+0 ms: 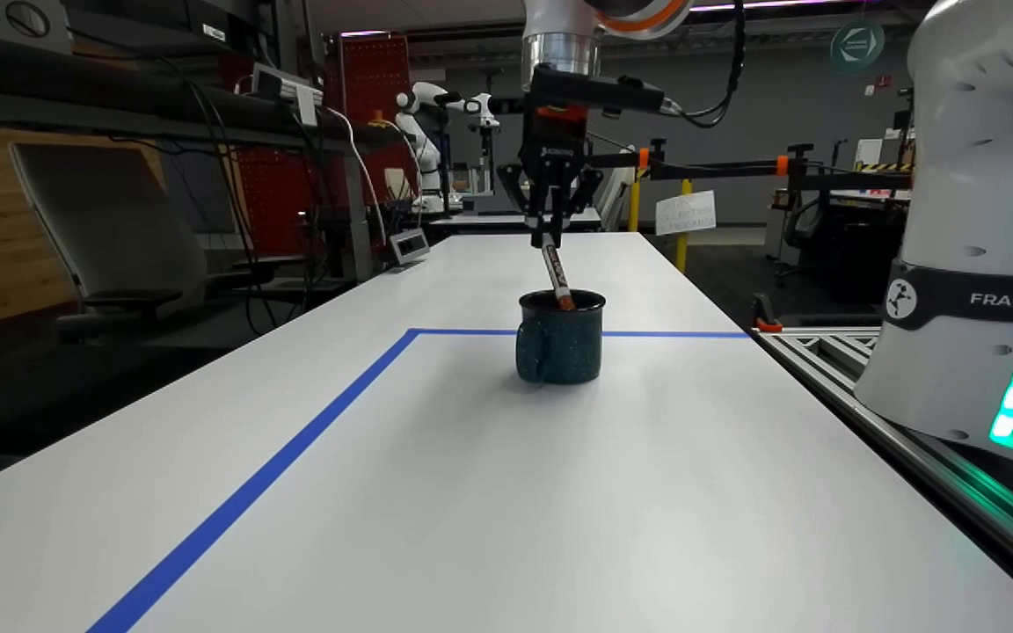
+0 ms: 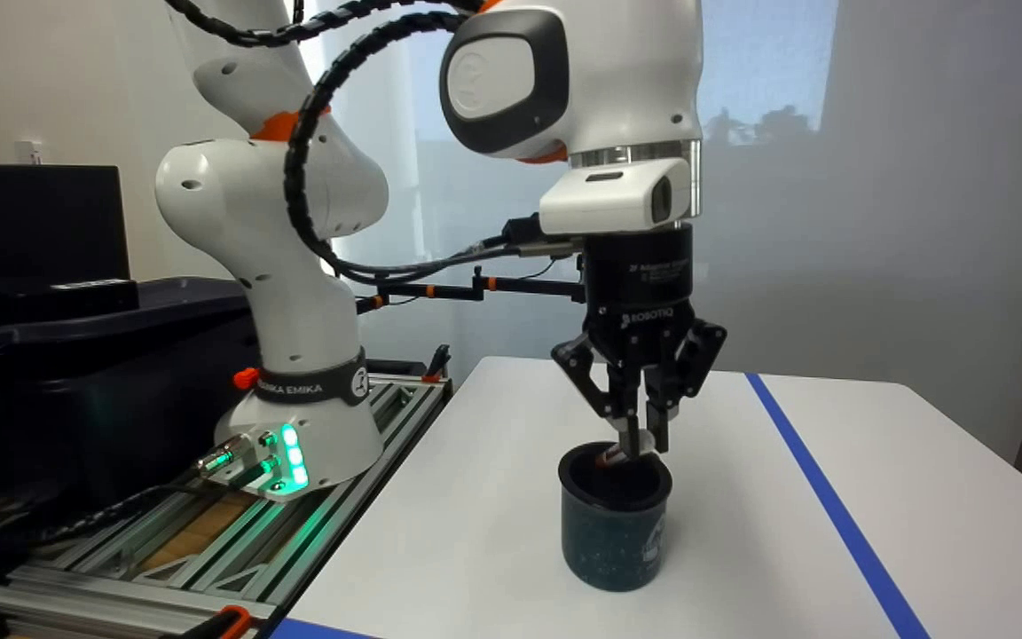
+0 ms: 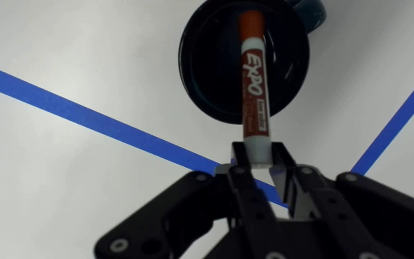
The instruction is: Pick up the marker from the cup and put it on the table
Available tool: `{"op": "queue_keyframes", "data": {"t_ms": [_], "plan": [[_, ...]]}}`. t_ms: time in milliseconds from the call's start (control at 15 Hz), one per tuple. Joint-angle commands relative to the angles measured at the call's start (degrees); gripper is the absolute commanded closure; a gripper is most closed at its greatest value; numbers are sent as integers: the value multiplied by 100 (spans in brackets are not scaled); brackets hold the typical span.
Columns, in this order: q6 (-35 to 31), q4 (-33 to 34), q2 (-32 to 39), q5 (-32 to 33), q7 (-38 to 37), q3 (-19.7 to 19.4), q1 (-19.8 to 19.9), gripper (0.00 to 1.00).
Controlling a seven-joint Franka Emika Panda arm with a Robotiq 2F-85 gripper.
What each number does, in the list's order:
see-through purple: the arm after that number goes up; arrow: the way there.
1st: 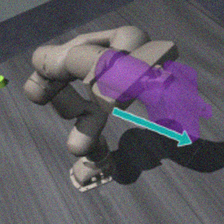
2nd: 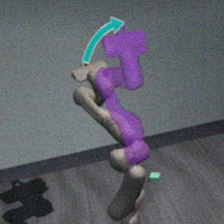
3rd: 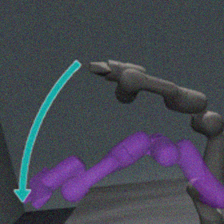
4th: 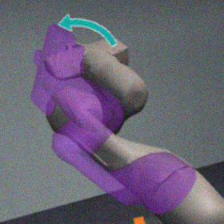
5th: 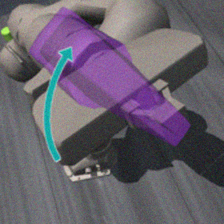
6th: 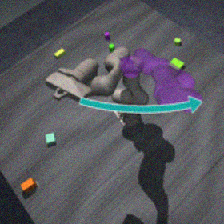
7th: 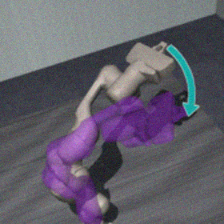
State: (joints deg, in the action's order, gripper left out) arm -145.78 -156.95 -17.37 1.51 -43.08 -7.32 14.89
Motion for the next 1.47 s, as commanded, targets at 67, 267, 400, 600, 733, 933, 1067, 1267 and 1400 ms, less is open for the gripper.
{"op": "queue_keyframes", "data": {"t_ms": [67, 267, 400, 600, 733, 933, 1067, 1267, 1400], "plan": [[709, 195, -546, -685, 586, -389, 172, 95], [935, 451, -446, -1316, 907, -686, 212, 95], [791, 564, -254, -1797, 1098, -840, 180, 95], [576, 644, 34, -2423, 1386, -915, 97, 95], [426, 696, 277, -2741, 1570, -883, 47, 95], [105, 799, 716, -3171, 1891, -858, -89, 95], [-115, 903, 1018, -3462, 2144, -852, -187, 95], [-324, 1090, 1461, -3806, 2495, -791, -270, 95], [-371, 1230, 1745, -3988, 2667, -728, -283, 95]]}}
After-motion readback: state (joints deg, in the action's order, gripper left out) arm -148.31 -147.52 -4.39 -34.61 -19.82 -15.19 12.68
